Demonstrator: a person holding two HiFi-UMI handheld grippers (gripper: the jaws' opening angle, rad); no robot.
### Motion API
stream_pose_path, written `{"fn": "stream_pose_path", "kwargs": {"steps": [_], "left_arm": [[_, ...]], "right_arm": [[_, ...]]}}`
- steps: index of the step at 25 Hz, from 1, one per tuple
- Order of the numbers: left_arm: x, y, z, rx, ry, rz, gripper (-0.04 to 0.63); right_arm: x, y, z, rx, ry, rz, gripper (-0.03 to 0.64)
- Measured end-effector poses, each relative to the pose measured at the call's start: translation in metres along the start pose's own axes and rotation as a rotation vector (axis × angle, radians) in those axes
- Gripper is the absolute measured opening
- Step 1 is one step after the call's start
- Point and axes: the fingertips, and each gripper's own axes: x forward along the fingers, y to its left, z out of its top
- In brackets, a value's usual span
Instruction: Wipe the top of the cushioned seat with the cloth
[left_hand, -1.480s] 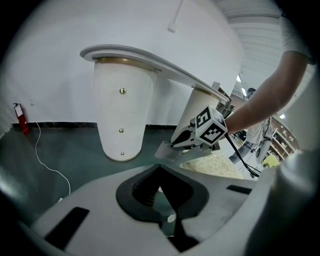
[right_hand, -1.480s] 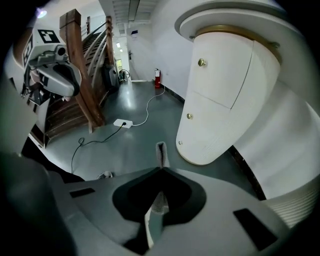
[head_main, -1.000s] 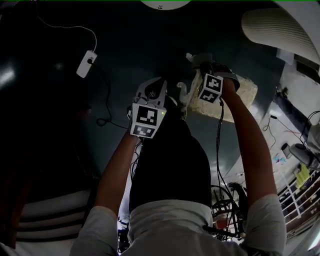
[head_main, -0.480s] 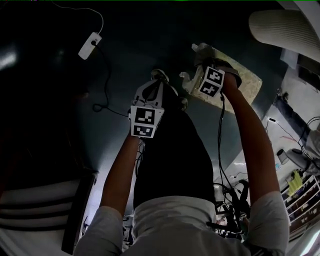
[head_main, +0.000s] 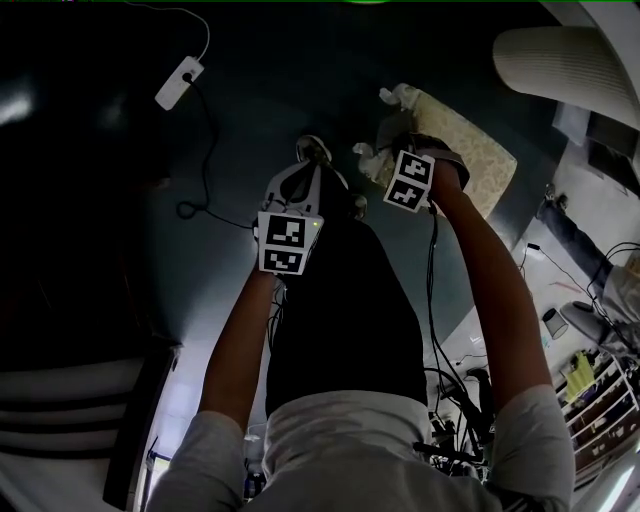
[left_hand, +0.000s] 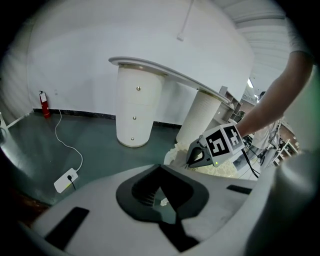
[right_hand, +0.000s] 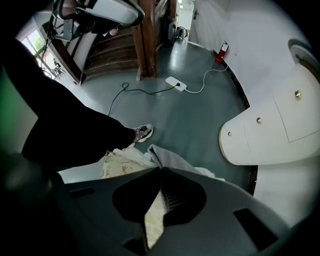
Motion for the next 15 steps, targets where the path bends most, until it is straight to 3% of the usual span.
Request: {"fn": "stream_pose_path", "kwargs": {"steps": [15], "left_arm": [[-0.033,-0.017,-0.022,-0.014,-0.009,0.028,0.014]], "right_arm": [[-0.005,0.074,0.022,0.023,-0.048,0.058,0.017]]}}
